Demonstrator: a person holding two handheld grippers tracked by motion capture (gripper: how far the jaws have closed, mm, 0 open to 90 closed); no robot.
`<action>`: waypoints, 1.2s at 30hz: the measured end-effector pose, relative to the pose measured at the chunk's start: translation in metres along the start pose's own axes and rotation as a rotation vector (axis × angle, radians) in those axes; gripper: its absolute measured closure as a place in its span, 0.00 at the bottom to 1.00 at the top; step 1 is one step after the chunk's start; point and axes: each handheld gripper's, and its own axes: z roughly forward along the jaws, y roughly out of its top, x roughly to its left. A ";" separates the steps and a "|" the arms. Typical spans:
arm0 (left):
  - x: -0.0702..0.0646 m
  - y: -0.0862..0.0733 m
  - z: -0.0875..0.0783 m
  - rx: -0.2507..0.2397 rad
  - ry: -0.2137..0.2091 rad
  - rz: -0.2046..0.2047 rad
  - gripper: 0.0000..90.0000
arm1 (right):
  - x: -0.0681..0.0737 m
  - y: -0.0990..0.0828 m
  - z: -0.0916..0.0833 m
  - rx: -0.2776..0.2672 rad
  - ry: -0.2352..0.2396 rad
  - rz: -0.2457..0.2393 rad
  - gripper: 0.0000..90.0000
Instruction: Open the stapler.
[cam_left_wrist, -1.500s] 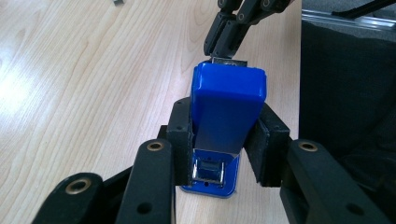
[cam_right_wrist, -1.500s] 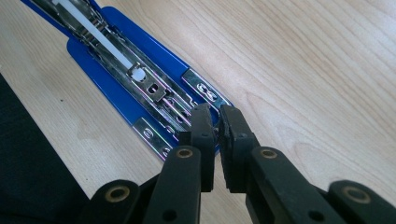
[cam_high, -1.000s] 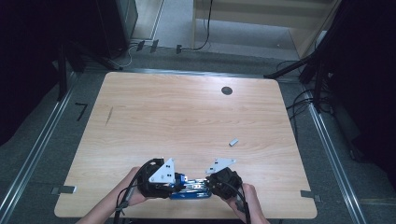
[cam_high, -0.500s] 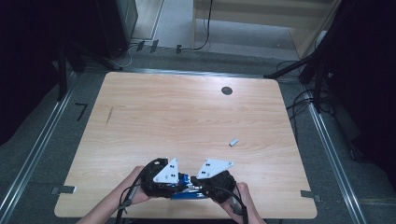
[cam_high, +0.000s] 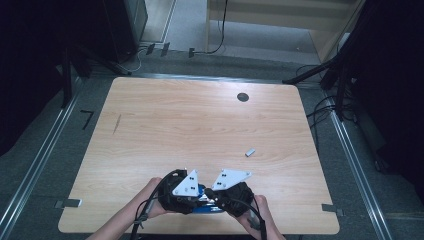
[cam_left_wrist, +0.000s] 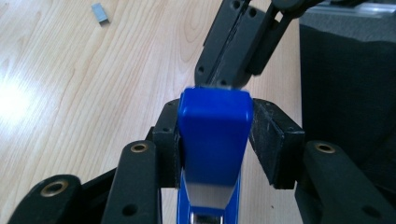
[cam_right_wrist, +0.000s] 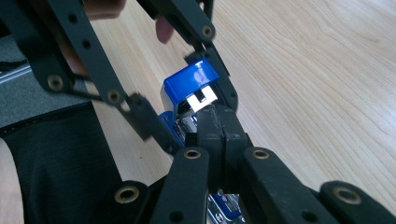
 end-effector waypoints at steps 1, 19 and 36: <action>0.000 0.000 0.000 0.000 0.000 0.000 0.64 | 0.000 0.000 0.000 0.000 0.000 0.000 1.00; -0.001 0.001 0.011 0.021 0.020 0.009 0.74 | -0.008 -0.007 -0.013 -0.009 0.001 0.009 1.00; -0.001 -0.001 0.009 0.018 0.025 0.005 0.74 | -0.018 -0.034 0.031 0.198 -0.026 0.038 1.00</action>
